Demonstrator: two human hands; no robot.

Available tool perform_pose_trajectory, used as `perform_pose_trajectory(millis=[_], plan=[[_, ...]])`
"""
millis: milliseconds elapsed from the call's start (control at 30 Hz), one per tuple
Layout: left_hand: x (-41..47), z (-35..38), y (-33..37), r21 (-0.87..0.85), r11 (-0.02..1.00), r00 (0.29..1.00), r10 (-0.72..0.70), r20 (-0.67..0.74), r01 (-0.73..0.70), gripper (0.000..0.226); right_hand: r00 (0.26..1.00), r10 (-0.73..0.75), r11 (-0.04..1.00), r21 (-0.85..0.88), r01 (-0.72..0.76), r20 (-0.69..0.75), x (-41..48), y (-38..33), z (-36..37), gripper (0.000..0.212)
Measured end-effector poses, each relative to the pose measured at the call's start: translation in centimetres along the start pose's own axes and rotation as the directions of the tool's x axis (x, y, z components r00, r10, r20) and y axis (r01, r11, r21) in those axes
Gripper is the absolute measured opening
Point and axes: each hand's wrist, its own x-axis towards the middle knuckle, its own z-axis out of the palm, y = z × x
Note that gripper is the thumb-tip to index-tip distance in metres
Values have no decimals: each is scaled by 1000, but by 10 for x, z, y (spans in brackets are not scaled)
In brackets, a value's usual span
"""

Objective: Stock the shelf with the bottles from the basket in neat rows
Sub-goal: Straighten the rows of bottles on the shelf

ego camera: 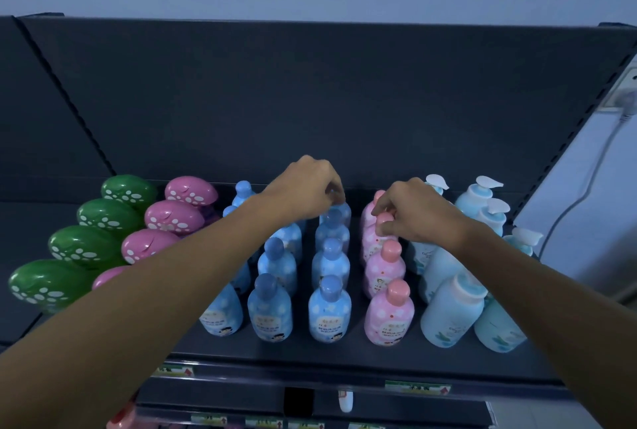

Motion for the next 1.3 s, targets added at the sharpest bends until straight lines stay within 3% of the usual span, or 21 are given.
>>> perform_pose_trajectory(millis=[100,200,367,467,833,1167,1300], plan=[[9,-1,-1,10,1000,998,-17,-65,17,15,999,32,999,35,-31,-38,7,-2,-11,23],[17,6,-1,29,999,1000,-18,-8,18,30,989,63,997,52,-57,-134,19,-5,-20,18],[27,17,-1,84,996,998,-29,58,24,32,992,125,991,-42,-125,-16,39,-7,-15,8],[30,19,-2,77,997,999,-32,34,30,30,988,148,989,-15,-148,31,44,-5,-10,25],[31,22,0,94,994,999,-47,-7,47,28,985,170,985,30,-169,-43,49,-3,-3,22],[27,16,0,89,992,995,-90,36,87,24,987,163,985,63,-163,6,47,-2,-7,25],[20,8,10,120,988,995,-100,9,98,18,989,131,990,64,-127,-61,33,-2,-22,31]])
